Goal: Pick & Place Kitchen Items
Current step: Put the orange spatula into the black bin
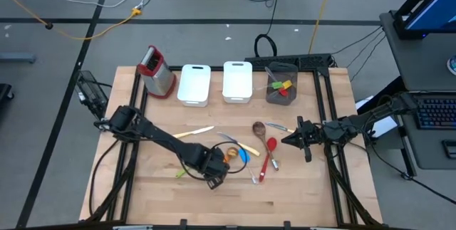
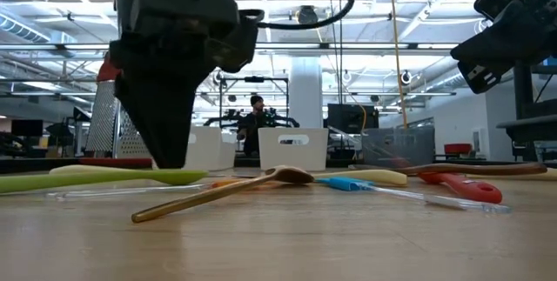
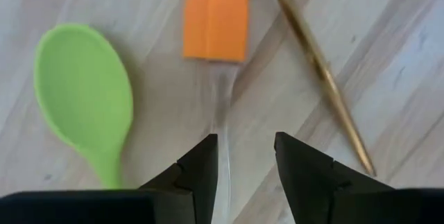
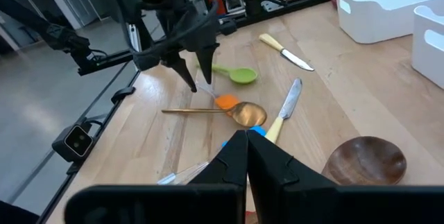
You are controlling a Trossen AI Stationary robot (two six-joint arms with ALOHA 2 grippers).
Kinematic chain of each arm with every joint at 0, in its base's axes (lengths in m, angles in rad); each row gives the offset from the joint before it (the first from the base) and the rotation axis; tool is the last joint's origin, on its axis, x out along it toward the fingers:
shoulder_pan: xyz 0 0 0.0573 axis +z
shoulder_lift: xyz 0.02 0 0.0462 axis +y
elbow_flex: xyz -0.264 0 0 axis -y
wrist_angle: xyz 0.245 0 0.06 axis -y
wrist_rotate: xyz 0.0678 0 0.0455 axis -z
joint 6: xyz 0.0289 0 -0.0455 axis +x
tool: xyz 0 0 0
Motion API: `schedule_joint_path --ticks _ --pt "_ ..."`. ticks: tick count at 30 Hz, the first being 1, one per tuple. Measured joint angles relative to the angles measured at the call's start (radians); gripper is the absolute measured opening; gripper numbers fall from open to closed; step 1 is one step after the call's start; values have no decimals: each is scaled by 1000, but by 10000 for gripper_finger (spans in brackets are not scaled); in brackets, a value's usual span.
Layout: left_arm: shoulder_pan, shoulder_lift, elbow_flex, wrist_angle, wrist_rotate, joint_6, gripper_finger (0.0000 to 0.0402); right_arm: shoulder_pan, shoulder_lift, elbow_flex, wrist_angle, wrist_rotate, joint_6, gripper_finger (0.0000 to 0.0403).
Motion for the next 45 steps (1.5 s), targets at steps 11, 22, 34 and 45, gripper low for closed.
schedule_joint_path --ticks 11,22,34,45 --pt "6 80 7 5 -12 7 154 0 0 0 1 -1 16 0" --pt "23 149 9 39 20 70 26 0 1 0 9 -1 26 0" --pt "28 128 6 72 10 61 4 0 1 0 8 0 28 0" --pt "39 106 3 98 -7 83 2 0 1 0 8 2 27 0"
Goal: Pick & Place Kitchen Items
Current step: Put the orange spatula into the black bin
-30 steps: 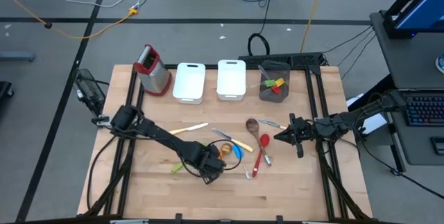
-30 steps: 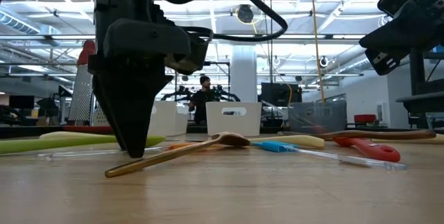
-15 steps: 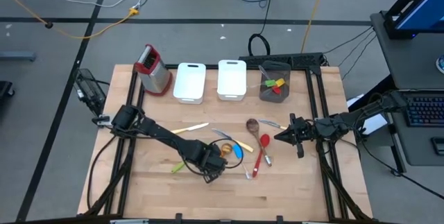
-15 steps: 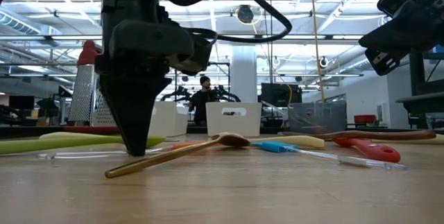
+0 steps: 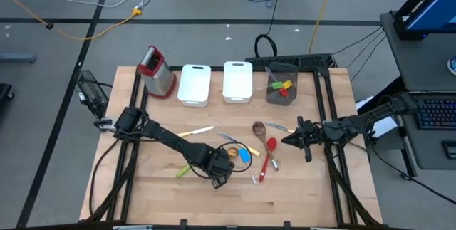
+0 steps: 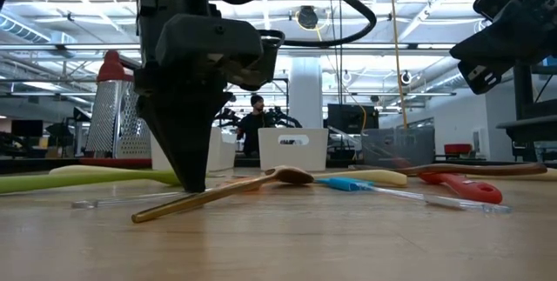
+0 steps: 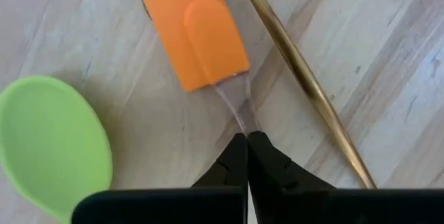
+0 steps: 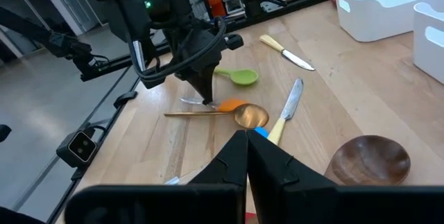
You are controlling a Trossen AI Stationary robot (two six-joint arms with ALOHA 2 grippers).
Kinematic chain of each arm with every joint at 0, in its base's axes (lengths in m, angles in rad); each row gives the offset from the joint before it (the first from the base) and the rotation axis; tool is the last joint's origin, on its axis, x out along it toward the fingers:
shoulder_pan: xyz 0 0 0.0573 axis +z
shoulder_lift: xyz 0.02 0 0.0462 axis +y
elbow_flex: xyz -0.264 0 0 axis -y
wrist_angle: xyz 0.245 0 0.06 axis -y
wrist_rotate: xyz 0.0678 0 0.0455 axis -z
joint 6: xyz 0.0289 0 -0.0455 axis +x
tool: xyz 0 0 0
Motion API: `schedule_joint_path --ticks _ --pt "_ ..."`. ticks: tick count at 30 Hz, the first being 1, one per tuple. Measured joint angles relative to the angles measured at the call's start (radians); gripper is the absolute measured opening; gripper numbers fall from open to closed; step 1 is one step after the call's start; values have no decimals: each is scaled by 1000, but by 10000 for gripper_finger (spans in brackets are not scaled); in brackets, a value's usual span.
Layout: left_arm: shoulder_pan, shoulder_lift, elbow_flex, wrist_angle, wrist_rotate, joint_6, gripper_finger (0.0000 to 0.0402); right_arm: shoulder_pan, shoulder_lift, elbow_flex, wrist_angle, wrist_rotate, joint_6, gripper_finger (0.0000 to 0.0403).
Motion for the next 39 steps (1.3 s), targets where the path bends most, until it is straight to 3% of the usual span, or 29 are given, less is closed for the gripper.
schedule_joint_path --ticks 10,16,22,30,39 --pt "-2 0 2 -94 -19 -17 1 0 0 0 0 0 0 0" --pt "-8 -38 -2 -61 -53 -28 0 0 0 0 0 0 -4 0" --pt "15 -153 -1 -110 -182 -56 0 0 0 0 -2 0 -16 0" --pt "51 -250 -1 -51 -164 -60 0 0 1 0 -1 2 -54 0" --pt "68 -260 -1 129 -9 -36 6 0 1 0 -9 -3 -57 0"
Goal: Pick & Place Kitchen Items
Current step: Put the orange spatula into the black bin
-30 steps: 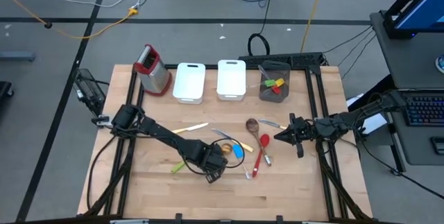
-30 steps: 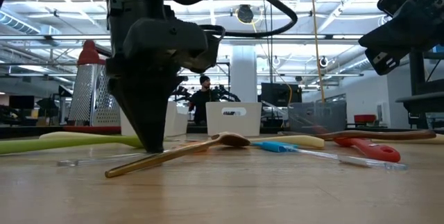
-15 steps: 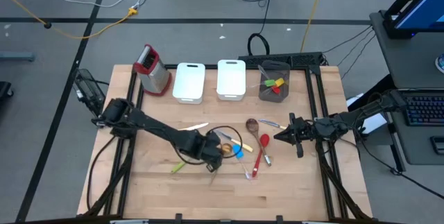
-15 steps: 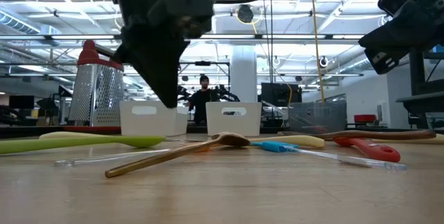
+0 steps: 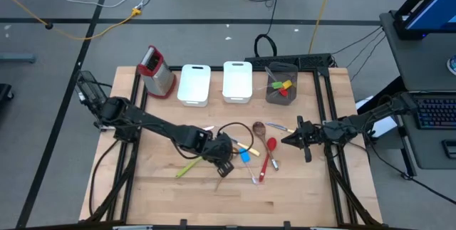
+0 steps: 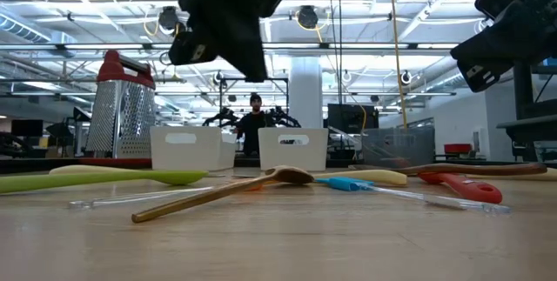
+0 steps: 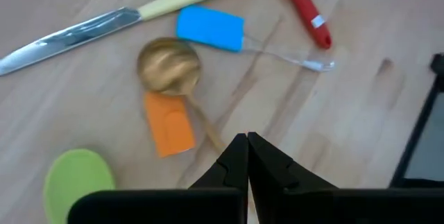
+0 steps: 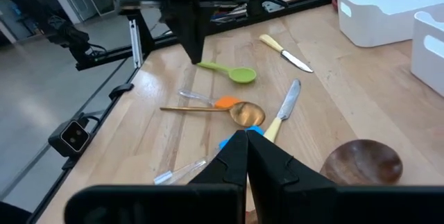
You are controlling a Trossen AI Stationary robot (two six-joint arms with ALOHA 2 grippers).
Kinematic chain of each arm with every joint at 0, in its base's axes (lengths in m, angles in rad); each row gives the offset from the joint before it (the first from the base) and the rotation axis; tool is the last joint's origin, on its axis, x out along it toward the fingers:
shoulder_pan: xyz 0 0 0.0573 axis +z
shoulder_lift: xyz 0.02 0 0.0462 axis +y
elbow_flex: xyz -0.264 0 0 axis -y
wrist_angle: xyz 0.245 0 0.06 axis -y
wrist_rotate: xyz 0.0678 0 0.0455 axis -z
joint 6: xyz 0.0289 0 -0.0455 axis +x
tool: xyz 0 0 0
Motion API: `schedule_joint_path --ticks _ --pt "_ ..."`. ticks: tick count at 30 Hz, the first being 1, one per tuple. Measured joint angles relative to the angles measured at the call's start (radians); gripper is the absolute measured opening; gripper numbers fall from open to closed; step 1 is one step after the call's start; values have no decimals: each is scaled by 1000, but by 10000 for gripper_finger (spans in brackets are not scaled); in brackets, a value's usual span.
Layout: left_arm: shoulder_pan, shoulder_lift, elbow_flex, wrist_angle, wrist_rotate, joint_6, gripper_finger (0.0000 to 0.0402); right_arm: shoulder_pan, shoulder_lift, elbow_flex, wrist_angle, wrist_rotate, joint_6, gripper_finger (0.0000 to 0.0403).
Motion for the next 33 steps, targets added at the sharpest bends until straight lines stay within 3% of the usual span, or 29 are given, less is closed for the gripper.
schedule_joint_path --ticks 7,19,27,33 --pt "-4 1 0 12 -59 -44 43 0 0 0 -15 -4 3 0" --pt "-4 131 2 20 -79 1 200 0 0 0 -14 -4 9 0" --pt "-3 172 2 -102 -119 124 194 0 0 0 -14 -3 79 0" --pt "-5 171 2 -80 -138 148 188 0 0 0 -14 -2 83 0"
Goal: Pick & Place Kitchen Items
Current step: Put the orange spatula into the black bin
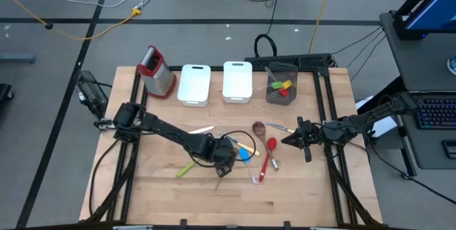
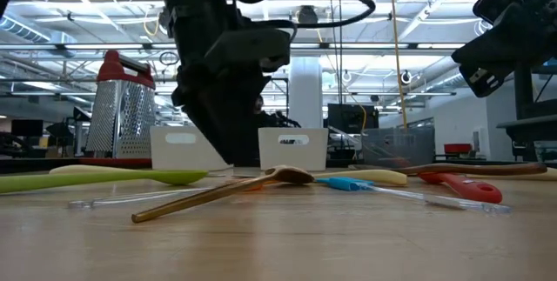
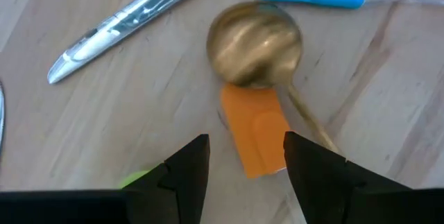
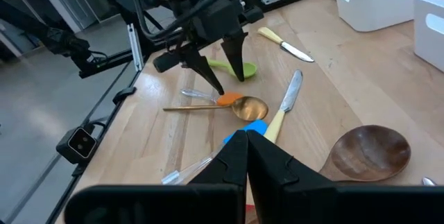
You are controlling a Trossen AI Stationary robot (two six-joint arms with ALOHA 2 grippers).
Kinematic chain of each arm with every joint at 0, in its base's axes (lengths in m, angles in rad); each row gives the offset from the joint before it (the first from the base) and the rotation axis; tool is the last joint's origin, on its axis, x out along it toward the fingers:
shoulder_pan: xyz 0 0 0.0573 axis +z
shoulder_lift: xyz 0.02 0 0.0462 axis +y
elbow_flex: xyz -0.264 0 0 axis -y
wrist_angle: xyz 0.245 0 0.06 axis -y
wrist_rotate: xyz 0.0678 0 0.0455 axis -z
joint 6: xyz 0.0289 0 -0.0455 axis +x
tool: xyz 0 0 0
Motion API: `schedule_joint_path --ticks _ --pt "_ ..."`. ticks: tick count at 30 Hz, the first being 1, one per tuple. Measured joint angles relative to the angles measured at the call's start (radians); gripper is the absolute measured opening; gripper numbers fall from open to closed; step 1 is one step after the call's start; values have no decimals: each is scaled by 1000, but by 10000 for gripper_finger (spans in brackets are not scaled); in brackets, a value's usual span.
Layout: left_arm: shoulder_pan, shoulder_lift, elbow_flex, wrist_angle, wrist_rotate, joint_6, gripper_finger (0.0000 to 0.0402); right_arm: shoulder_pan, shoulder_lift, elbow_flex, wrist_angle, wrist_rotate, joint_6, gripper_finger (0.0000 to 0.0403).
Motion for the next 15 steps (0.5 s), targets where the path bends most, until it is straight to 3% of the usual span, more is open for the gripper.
schedule_joint_path --ticks 15 --pt "-12 78 5 11 20 -26 193 0 3 0 -2 0 29 0"
